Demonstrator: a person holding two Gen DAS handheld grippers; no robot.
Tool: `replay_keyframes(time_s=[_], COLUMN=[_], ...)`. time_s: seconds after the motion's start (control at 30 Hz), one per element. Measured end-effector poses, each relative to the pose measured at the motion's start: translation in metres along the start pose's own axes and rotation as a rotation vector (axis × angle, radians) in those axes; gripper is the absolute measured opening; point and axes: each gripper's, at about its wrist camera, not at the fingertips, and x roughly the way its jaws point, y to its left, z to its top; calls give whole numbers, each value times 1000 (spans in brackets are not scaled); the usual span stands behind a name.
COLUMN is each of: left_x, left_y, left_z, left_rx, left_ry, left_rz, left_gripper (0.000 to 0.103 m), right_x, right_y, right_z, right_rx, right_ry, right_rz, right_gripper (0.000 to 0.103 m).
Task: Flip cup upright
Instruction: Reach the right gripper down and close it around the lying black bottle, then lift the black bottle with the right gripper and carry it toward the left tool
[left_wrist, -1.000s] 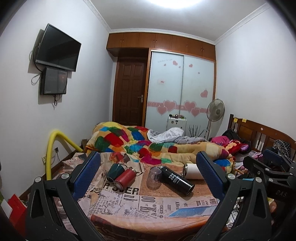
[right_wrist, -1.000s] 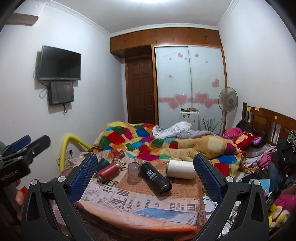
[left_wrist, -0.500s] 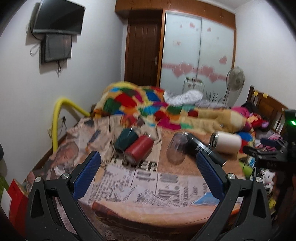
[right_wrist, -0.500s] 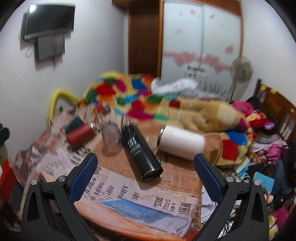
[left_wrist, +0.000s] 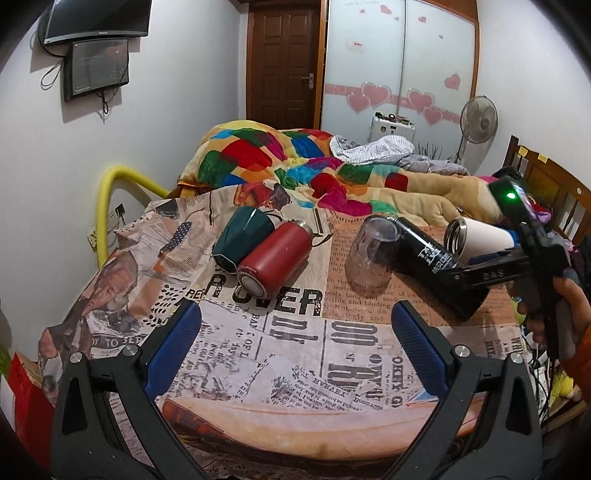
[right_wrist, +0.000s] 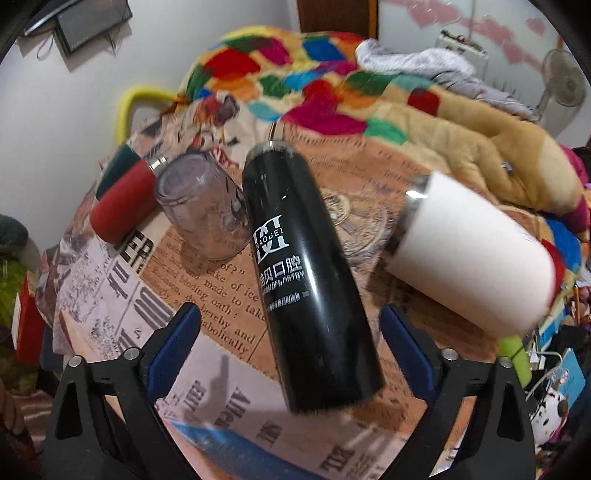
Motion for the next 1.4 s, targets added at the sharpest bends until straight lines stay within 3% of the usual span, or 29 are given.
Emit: replay_keyframes(time_s=[0.33,0.43,0.87,1.4], left_x=[15,16,-9,-58], left_y=[3,3,8,15], left_z=[-2,-1,5,12], left_rx=[-11,-19,-29,-61], left_ry=[17,18,-30,-120], left_rz=[-3,-2,15,3], left_gripper=[103,103,103,103], right_x=[39,47,20,-91], right_y=[-5,-6,4,50], right_z=[16,19,14,9], right_rx=[-56,-53,-1,-89], right_ry=[138,164,88,-133], right_rz=[-47,-53,-26,-51], right_gripper=[82,65,62,62])
